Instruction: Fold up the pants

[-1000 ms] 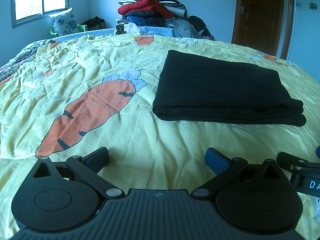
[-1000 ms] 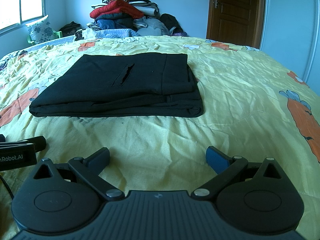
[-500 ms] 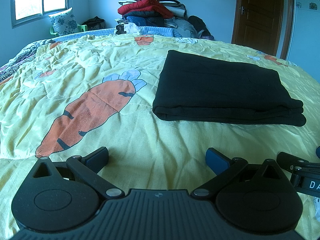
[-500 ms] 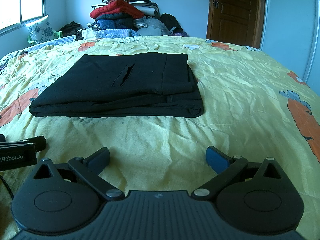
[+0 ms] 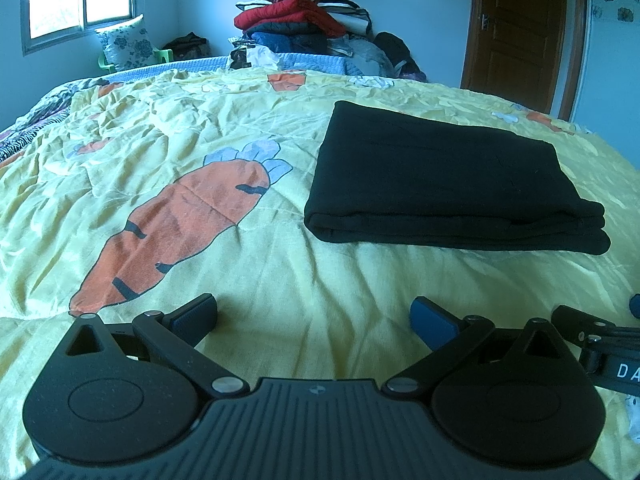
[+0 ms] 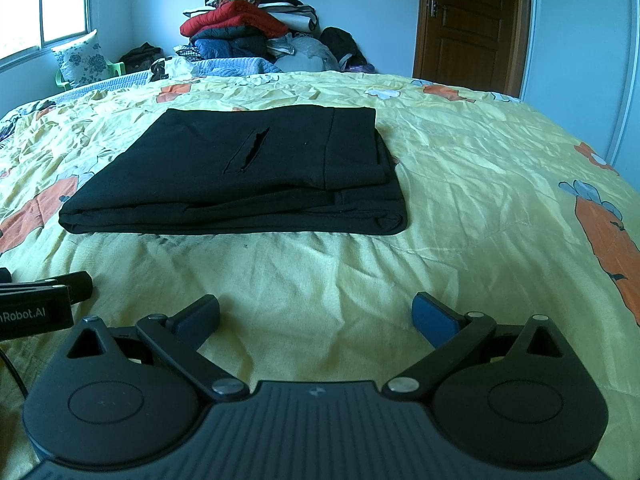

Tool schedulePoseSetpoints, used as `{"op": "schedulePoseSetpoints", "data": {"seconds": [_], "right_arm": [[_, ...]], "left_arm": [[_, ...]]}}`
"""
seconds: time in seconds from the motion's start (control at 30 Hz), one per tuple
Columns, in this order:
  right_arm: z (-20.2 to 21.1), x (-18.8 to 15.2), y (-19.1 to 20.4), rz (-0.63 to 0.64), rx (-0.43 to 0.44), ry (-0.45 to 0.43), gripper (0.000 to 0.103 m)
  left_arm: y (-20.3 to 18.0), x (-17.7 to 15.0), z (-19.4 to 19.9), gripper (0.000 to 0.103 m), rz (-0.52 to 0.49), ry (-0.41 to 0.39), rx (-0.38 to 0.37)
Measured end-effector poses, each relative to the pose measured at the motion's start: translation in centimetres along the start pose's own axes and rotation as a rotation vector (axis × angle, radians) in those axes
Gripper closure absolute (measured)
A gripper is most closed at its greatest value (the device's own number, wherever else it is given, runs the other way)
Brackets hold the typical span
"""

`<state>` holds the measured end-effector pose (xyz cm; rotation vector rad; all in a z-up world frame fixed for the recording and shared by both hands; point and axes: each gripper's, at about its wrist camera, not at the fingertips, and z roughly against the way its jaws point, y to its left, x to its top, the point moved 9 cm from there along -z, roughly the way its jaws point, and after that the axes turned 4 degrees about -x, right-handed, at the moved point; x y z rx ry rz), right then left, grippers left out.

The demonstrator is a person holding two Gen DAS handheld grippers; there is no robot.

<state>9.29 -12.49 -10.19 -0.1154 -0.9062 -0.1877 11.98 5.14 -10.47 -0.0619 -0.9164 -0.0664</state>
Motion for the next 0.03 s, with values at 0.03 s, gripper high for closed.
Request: {"op": "schedulePoseSetpoints", "data": {"seconds": [0.03], "right_arm": [[-0.02, 0.02, -0.02, 0.000, 0.000, 0.000, 0.000]], "left_arm": [[0.00, 0.00, -0.01, 0.000, -0.001, 0.000, 0.001]]}}
